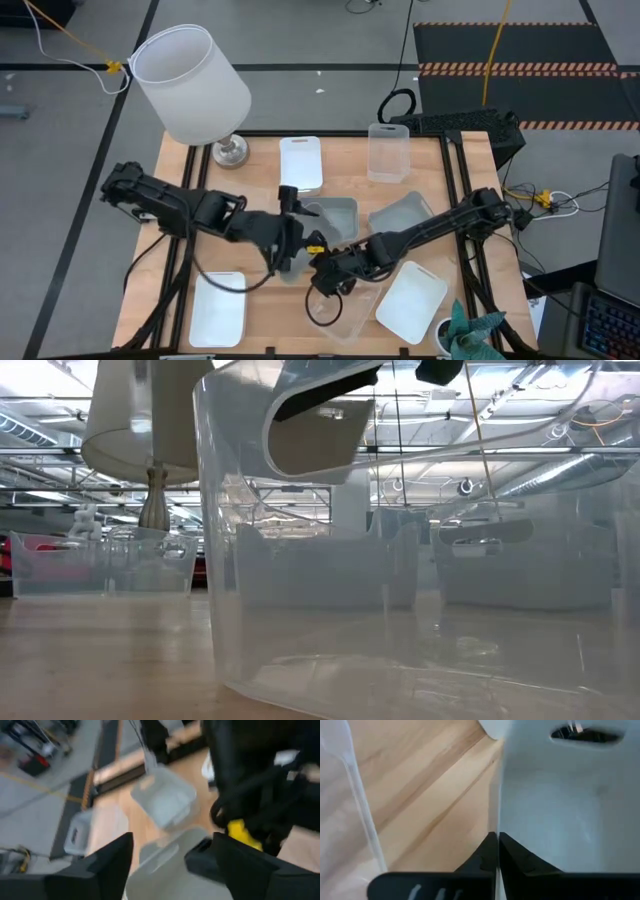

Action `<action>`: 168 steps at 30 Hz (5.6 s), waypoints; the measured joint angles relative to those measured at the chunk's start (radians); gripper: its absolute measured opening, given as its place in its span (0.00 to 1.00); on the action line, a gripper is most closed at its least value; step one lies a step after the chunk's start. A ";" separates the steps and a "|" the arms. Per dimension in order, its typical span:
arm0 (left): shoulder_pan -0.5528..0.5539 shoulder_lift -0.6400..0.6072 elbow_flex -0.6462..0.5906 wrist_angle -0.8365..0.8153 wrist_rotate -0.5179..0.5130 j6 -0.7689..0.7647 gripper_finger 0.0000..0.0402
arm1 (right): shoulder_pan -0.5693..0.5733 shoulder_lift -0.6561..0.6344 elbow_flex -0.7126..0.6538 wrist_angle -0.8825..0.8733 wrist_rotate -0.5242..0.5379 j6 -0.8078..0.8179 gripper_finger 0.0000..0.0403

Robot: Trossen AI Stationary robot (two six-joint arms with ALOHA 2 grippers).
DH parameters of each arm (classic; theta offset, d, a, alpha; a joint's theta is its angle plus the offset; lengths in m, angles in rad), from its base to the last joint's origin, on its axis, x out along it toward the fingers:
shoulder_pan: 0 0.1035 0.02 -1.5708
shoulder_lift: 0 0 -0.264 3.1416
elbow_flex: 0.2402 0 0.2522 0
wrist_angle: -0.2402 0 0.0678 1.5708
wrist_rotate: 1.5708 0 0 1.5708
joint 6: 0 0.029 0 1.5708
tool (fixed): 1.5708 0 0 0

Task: Stack baskets by color
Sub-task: Stack the bottom gray bin on the middle gray bin

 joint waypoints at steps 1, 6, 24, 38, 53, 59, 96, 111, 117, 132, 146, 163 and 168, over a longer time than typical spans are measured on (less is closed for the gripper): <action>-0.012 -0.003 0.001 0.007 -0.033 0.000 0.73 | 0.002 -0.002 0.000 -0.001 0.000 0.023 0.00; -0.086 -0.037 0.000 -0.074 -0.318 -0.133 0.78 | 0.011 -0.041 0.000 -0.012 0.080 0.214 0.00; -0.182 -0.141 -0.058 -0.817 -0.647 -1.076 0.57 | -0.039 -0.188 0.197 -0.325 0.162 0.696 0.00; -0.121 -0.276 -0.280 -0.676 -0.623 -1.003 0.46 | -0.093 -0.145 0.195 -0.418 0.157 0.704 0.00; -0.069 -0.555 -0.574 0.006 -0.355 -0.448 0.38 | -0.108 -0.144 -0.015 -0.224 0.073 0.580 0.00; -0.065 -0.566 -0.591 0.040 -0.322 -0.415 0.38 | -0.121 -0.144 -0.108 -0.128 0.074 0.504 0.00; -0.065 -0.565 -0.591 0.057 -0.321 -0.407 0.38 | -0.171 -0.143 -0.265 0.072 -0.032 0.607 0.01; -0.065 -0.565 -0.591 0.058 -0.321 -0.409 0.38 | -0.183 -0.143 -0.265 0.072 -0.057 0.623 0.01; -0.065 -0.565 -0.591 0.058 -0.321 -0.411 0.38 | -0.183 -0.143 -0.265 0.092 -0.056 0.623 0.04; -0.065 -0.565 -0.591 0.057 -0.320 -0.411 0.38 | -0.193 -0.153 -0.293 0.112 -0.056 0.629 0.25; -0.065 -0.565 -0.591 0.057 -0.321 -0.432 0.38 | -0.140 -0.374 -0.352 -0.188 0.005 0.783 0.19; -0.065 -0.565 -0.591 0.058 -0.321 -0.446 0.38 | -0.208 -0.479 -0.658 0.004 -0.032 0.792 0.01; -0.066 -0.564 -0.591 0.058 -0.321 -0.446 0.38 | -0.239 -0.478 -0.689 0.052 -0.082 0.786 0.00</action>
